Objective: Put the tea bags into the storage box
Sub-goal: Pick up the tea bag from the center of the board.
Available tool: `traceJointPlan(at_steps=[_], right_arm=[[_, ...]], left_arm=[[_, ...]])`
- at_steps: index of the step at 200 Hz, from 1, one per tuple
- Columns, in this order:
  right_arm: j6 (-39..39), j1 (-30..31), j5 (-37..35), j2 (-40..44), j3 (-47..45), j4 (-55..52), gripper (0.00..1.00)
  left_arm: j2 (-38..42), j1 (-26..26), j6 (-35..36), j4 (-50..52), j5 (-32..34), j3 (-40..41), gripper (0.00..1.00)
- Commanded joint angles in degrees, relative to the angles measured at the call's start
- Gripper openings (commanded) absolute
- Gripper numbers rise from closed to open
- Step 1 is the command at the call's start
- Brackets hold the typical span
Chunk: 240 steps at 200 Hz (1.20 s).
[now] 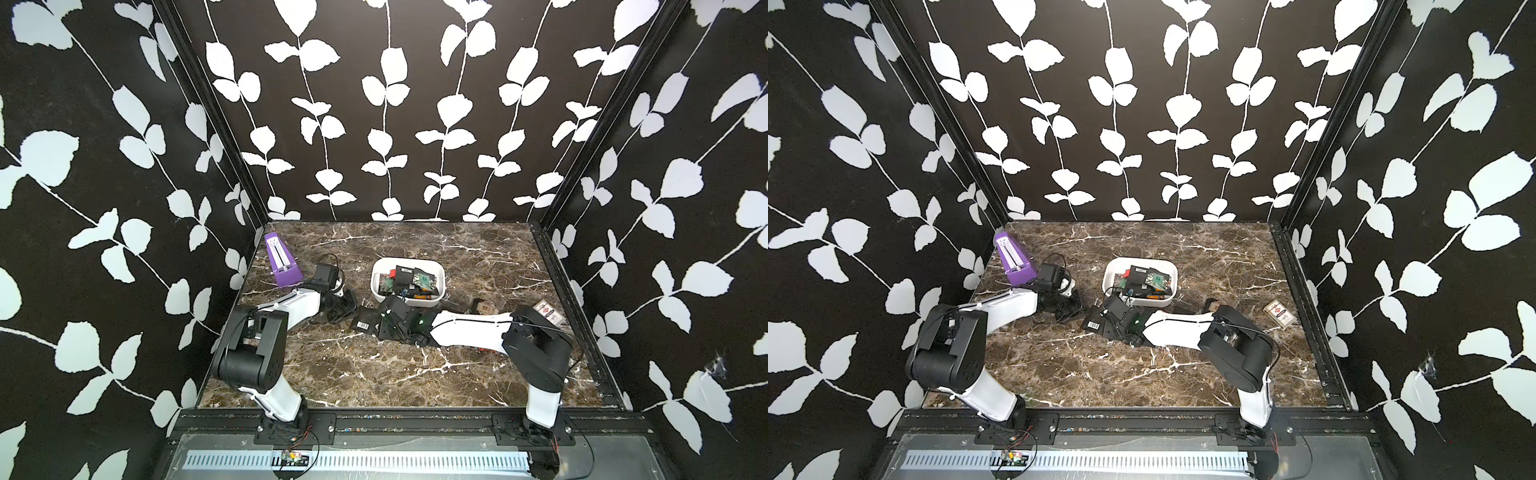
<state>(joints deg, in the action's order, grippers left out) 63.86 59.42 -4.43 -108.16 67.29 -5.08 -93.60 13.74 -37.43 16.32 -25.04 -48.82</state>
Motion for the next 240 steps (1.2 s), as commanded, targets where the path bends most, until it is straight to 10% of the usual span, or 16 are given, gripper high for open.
traceJointPlan(at_steps=[1,240], right_arm=[[1.3,0.0,-0.3,-0.9,3.4,3.6,0.3],[2.2,-0.6,-2.2,-9.2,9.0,1.9,0.31]], left_arm=[[-0.5,0.1,1.0,-1.2,0.8,0.5,0.0],[0.3,0.8,2.6,-1.8,2.7,6.3,0.0]])
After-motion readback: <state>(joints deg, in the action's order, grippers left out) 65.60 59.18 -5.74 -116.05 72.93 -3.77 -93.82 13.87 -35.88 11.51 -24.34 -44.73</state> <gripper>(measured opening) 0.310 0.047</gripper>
